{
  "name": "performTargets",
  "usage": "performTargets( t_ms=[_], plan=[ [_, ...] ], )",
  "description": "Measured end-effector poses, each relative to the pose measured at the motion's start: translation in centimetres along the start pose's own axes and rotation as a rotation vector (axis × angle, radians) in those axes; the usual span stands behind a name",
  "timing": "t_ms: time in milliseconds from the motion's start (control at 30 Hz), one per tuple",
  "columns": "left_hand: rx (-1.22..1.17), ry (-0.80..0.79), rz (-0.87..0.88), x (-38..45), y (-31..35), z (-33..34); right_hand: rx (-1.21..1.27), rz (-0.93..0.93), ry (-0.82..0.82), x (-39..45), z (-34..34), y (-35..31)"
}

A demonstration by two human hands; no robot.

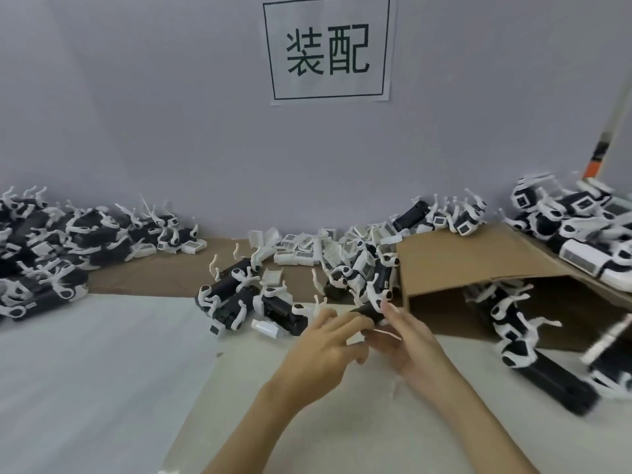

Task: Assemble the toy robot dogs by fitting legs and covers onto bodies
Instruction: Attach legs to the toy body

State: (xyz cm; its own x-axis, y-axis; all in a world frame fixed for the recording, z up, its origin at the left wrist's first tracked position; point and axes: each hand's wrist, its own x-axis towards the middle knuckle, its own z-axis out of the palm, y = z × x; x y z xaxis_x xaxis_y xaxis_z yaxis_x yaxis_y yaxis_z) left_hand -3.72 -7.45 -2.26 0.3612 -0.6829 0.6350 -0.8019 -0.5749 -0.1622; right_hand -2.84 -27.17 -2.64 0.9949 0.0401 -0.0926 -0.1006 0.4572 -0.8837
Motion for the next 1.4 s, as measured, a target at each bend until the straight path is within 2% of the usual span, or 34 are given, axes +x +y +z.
performTargets(
  t_ms=[100,233,300,400,500,567,667,733,800,867,933,1033,1133,1200,1300,1400],
  plan=[
    [-0.036,0.008,-0.018,-0.9,-0.6,0.3,0.020,0.008,0.036,0.4,0.0,0.3],
    [-0.193,0.041,-0.308,-2.1,-2.2,0.1,-0.048,-0.073,0.053,0.2,0.7,0.9],
    [-0.277,0.021,-0.432,-2.7,-2.8,0.0,-0.166,-0.111,0.088,0.0,1.1,1.3],
    [-0.238,-0.018,-0.476,-3.2,-3.6,0.2,-0.365,-0.172,0.127,-0.2,1.7,1.6],
    [-0.249,0.021,-0.516,-3.3,-3.7,0.3,-0.426,-0.206,0.169,-0.5,2.3,2.0],
    [-0.305,0.099,-0.555,-3.1,-3.4,0.3,-0.398,-0.214,0.197,-0.7,2.7,2.1],
    [-0.320,0.324,-0.651,-2.7,-3.0,0.4,-0.225,-0.176,0.194,-0.7,2.7,1.5],
    [-0.461,0.402,-0.828,-2.2,-2.6,0.0,-0.090,-0.153,0.122,-0.8,2.4,0.7],
    [-0.755,0.374,-1.002,-1.7,-2.0,-0.6,0.051,-0.128,0.045,-1.0,2.2,0.0],
    [-1.037,0.341,-1.093,-1.5,-1.7,-0.9,0.109,-0.116,-0.004,-1.3,2.5,-0.3],
    [-1.194,0.293,-1.090,-1.5,-1.7,-1.3,0.079,-0.136,-0.035,-1.6,3.0,-0.3],
    [-1.283,0.277,-0.996,-1.7,-2.0,-1.9,0.037,-0.148,-0.065,-1.7,3.1,-0.2],
    [-1.392,0.259,-0.905,-2.4,-3.0,-2.9,0.119,0.033,-0.311,-1.8,1.8,-1.1],
    [-1.519,0.160,-0.832,-2.9,-3.7,-3.3,0.181,0.165,-0.405,-1.9,1.2,-1.8],
    [-1.567,-0.021,-0.666,-2.9,-3.6,-3.5,0.065,0.182,-0.261,-1.8,1.5,-1.4],
    [-1.683,-0.011,-0.738,-2.7,-3.3,-2.9,-0.154,0.018,-0.144,-1.0,1.8,0.0]
  ],
)
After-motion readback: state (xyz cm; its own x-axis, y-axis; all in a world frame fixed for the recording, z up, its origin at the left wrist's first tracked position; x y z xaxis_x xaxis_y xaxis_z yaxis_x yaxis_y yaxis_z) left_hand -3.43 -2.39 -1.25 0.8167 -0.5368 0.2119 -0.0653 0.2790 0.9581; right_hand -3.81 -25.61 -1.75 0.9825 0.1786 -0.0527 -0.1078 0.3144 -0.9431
